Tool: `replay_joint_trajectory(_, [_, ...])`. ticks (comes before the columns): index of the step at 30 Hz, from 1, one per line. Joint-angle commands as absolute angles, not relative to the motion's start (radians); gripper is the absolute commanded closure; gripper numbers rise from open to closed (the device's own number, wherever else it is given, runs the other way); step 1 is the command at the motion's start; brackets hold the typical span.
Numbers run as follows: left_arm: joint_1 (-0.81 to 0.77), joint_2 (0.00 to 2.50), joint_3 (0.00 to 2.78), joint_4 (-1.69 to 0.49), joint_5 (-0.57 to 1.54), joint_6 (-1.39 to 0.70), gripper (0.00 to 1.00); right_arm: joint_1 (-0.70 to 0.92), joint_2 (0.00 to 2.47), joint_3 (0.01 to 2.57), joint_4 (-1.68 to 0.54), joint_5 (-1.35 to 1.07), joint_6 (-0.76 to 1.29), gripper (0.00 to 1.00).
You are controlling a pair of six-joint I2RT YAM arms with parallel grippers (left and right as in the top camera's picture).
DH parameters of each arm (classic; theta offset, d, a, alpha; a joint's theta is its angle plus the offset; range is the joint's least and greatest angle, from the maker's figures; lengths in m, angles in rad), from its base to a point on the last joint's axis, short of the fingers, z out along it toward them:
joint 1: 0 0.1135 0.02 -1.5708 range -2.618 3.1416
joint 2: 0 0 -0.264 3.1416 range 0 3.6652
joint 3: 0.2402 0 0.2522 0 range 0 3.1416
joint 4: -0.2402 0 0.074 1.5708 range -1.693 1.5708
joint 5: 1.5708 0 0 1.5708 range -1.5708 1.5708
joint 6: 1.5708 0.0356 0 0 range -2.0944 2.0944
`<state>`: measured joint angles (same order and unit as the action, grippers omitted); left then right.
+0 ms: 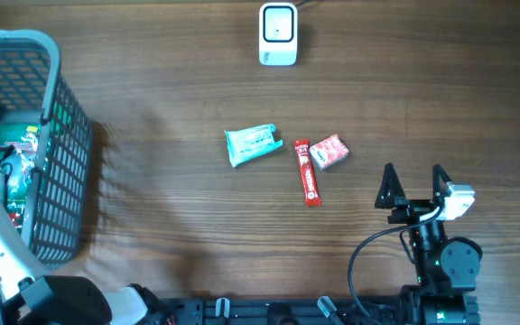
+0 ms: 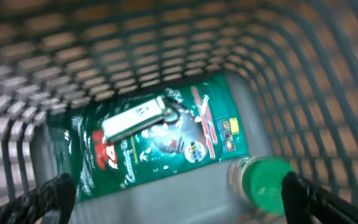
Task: Scan the item barcode
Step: 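Reach into the basket and grasp the small green-and-white box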
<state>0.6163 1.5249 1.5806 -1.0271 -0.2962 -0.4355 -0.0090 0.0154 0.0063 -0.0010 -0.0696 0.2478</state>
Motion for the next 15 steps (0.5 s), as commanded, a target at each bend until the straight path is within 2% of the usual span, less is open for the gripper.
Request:
replay_joint_trajectory(1, [0.622,1.528,1.575,-1.012,-0.240,0.076,0.00,-0.003,0.007,0.005,0.001,-0.060,0.239,0.00])
replay_joint_trajectory(3, [0.629,1.528,1.574,-1.063,-0.223,0.155,0.00,-0.003,0.007,0.005,0.001,-0.060,0.239,0.00])
replay_joint_trajectory(7, [0.714,1.528,1.544,-1.103,-0.030,0.358,0.00,-0.003,0.007,0.005,0.001,-0.060,0.239,0.00])
replay_joint_trajectory(10, [0.817,1.533,1.488,-1.044,-0.021,0.363,0.00,-0.003,0.007,0.005,0.001,-0.060,0.239,0.00])
replay_joint_trajectory(13, [0.896,1.542,1.425,-0.953,0.091,0.376,0.00,-0.003,0.007,0.005,0.001,-0.060,0.239,0.00])
replay_joint_trajectory(15, [0.918,1.565,1.386,-0.923,0.111,0.500,0.00,-0.003,0.007,0.005,0.001,-0.060,0.239,0.00])
